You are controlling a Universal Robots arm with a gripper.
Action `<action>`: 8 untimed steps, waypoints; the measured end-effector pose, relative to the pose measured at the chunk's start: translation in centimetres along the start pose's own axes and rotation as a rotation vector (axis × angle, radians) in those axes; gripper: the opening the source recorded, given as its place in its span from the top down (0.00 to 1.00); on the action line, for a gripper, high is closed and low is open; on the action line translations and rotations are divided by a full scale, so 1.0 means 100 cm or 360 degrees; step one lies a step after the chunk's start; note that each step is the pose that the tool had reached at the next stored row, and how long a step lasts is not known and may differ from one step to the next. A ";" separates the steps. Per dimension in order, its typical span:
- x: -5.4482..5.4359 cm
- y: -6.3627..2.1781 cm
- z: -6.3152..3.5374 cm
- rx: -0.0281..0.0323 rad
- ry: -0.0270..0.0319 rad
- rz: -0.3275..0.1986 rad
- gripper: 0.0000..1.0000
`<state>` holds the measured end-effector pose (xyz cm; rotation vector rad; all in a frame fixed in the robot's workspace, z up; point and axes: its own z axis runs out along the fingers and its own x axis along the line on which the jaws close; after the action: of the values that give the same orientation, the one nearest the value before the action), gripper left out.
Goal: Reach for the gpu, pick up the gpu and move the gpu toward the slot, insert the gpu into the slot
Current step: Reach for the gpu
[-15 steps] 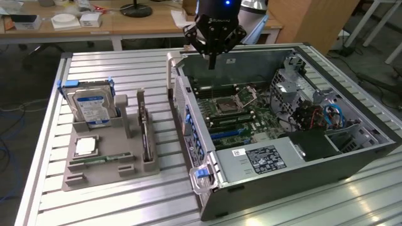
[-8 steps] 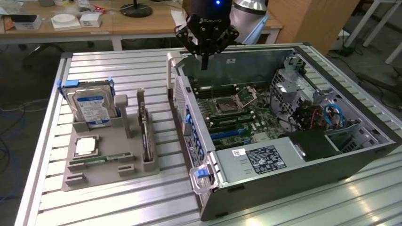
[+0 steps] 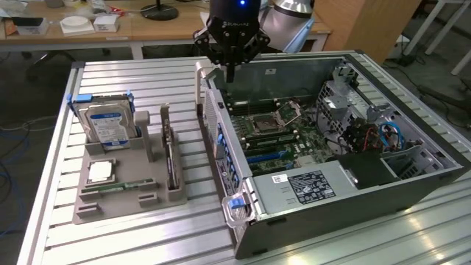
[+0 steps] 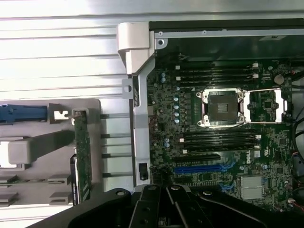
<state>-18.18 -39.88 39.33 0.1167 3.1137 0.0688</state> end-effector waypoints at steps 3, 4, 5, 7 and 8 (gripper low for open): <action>0.007 -0.0006 -0.0002 0.00000 0.00000 0.0000 0.90; 0.009 -0.0007 -0.0002 -0.00001 0.00000 0.0000 0.90; 0.012 -0.0009 -0.0003 0.00000 0.00000 0.0000 0.90; 0.016 -0.0012 -0.0004 0.00000 0.00000 0.0000 0.90; 0.019 -0.0014 -0.0005 0.00000 0.00000 0.0000 0.90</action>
<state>-20.04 -39.88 39.33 0.1167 3.1137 0.0688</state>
